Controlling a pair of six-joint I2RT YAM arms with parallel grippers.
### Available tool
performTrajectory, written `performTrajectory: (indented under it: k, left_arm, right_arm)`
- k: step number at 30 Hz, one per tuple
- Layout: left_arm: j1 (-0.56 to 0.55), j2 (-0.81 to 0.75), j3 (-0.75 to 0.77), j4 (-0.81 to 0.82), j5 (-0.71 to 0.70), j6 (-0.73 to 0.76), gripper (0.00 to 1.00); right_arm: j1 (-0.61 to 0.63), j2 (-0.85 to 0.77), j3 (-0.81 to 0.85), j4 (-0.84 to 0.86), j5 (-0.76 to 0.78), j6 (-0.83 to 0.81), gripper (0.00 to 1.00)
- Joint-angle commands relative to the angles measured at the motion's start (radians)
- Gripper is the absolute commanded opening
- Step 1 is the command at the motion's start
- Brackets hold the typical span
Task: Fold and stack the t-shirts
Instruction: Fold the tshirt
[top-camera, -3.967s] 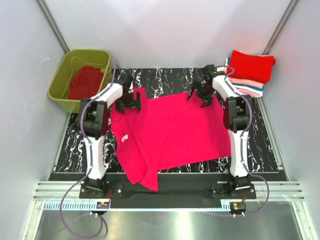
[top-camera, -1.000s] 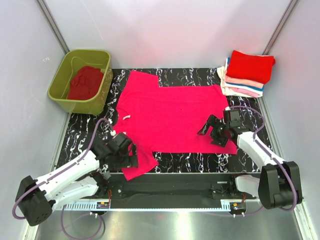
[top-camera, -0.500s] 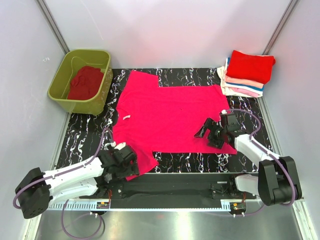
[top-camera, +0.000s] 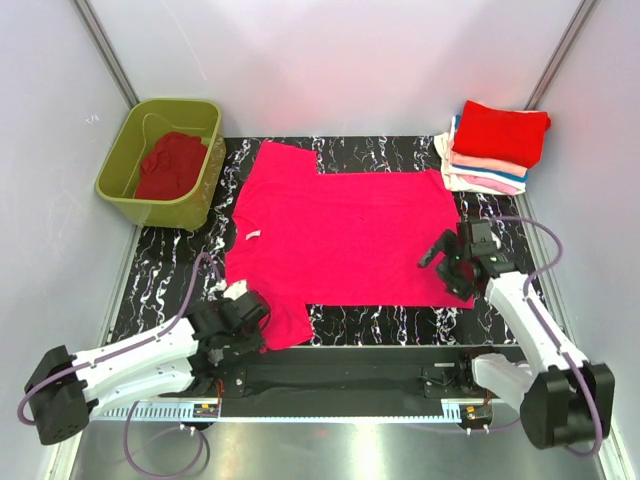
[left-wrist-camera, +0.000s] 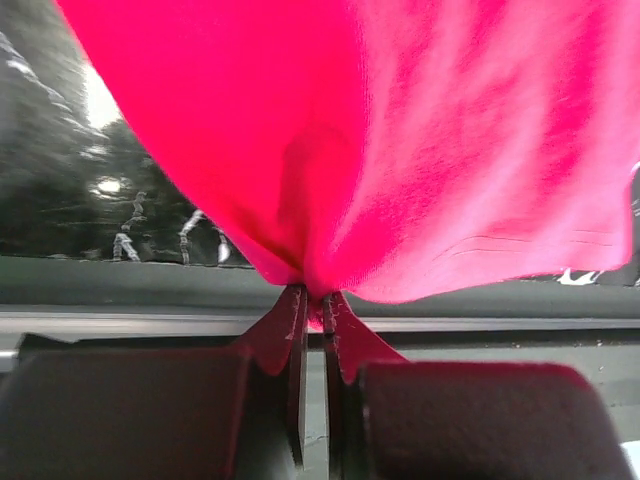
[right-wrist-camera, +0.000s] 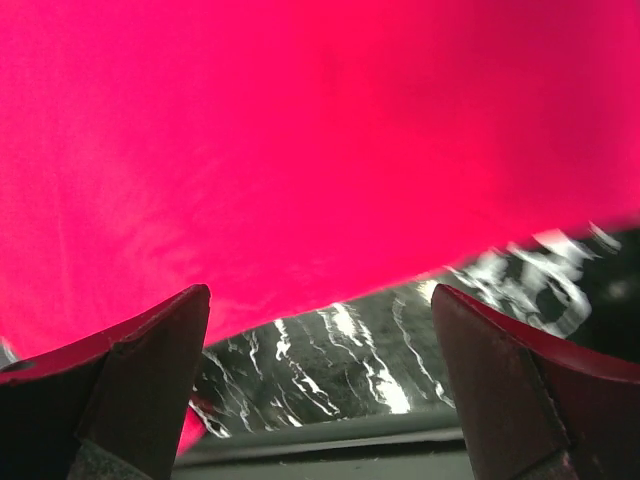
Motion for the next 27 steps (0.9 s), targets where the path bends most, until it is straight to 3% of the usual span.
performTrajectory:
  k: [1, 4, 6, 9, 12, 23, 27]
  left_arm:
    - [0.01, -0.039, 0.079, 0.011, -0.175, 0.027, 0.04]
    - [0.01, -0.026, 0.091, 0.014, -0.171, 0.042, 0.04]
    - [0.01, -0.017, 0.096, 0.028, -0.162, 0.048, 0.03]
    - [0.01, -0.033, 0.088, 0.048, -0.151, 0.061, 0.03]
    - [0.01, -0.042, 0.088, 0.053, -0.151, 0.073, 0.02]
    - [0.01, -0.059, 0.062, 0.079, -0.149, 0.065, 0.01]
    - [0.01, -0.091, 0.053, 0.056, -0.159, 0.045, 0.01]
  right_arm:
    - [-0.052, -0.067, 0.057, -0.296, 0.208, 0.204, 1.0]
    - [-0.259, -0.117, 0.019, -0.318, 0.12, 0.202, 1.0]
    - [-0.463, -0.133, -0.035, -0.277, 0.039, 0.153, 1.0]
    - [-0.661, -0.084, -0.058, -0.232, -0.083, 0.072, 1.0]
    - [-0.713, -0.009, -0.064, -0.18, -0.134, 0.073, 1.0]
    - [-0.718, 0.116, -0.141, 0.004, -0.161, 0.082, 0.89]
    - [-0.717, 0.198, -0.184, 0.084, -0.209, 0.072, 0.74]
